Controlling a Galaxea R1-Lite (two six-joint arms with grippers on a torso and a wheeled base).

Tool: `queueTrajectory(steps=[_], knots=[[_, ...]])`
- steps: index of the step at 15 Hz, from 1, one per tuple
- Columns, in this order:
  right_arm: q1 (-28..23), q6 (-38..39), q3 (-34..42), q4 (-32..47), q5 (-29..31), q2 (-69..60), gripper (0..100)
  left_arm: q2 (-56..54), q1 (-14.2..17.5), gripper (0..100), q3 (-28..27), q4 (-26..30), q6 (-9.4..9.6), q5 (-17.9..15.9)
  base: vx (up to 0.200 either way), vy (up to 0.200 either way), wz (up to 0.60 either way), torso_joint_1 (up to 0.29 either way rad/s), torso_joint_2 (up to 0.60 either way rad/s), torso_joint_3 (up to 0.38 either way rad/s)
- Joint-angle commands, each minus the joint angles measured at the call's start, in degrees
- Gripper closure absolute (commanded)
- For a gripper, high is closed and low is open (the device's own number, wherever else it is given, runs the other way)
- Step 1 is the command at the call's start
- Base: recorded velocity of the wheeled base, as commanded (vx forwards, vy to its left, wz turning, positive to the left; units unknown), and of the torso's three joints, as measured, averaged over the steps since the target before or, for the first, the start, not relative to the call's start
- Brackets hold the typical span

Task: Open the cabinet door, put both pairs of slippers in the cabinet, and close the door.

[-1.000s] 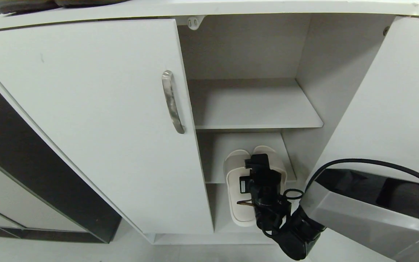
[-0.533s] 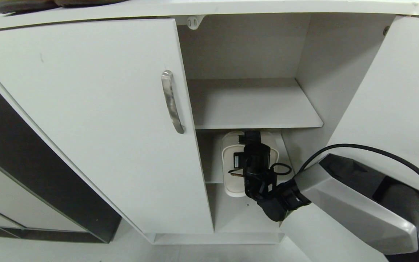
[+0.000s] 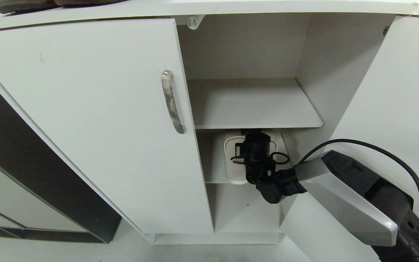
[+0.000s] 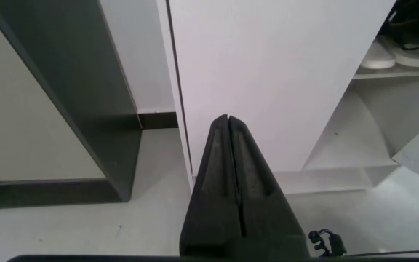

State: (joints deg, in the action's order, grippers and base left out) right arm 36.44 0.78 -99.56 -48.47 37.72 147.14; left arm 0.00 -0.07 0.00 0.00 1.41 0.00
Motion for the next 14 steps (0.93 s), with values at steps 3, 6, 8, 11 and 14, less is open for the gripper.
queueTrajectory(steps=[3, 6, 8, 11, 14], knots=[[-0.3, 0.0, -0.7, 0.0, -1.1, 1.7, 100, 0.1, 0.0, 100, 0.0, 0.0, -0.01, 0.0, 0.0, 0.0, 0.0, 0.0, 0.0, 0.0], [-0.7, 0.0, -1.8, 0.0, -1.1, 2.4, 100, 0.1, 0.0, 100, 0.0, 0.0, -0.01, 0.0, 0.0, 0.0, 0.0, 0.0, 0.0, 0.0], [-0.8, 0.0, -1.8, 0.0, -1.1, 2.7, 100, 0.1, 0.0, 100, 0.0, 0.0, -0.01, 0.0, 0.0, 0.0, 0.0, 0.0, 0.0, 0.0], [-0.8, 0.0, -2.0, 0.0, -1.1, 3.7, 100, 0.1, 0.1, 100, 0.0, 0.0, -0.01, 0.0, 0.0, 0.0, 0.0, 0.0, 0.0, 0.0], [-0.8, 0.0, -2.0, 0.0, -1.1, 3.7, 0, 0.1, 0.1, 100, 0.0, 0.0, -0.01, 0.0, 0.0, 0.0, 0.0, 0.0, 0.0, 0.0]])
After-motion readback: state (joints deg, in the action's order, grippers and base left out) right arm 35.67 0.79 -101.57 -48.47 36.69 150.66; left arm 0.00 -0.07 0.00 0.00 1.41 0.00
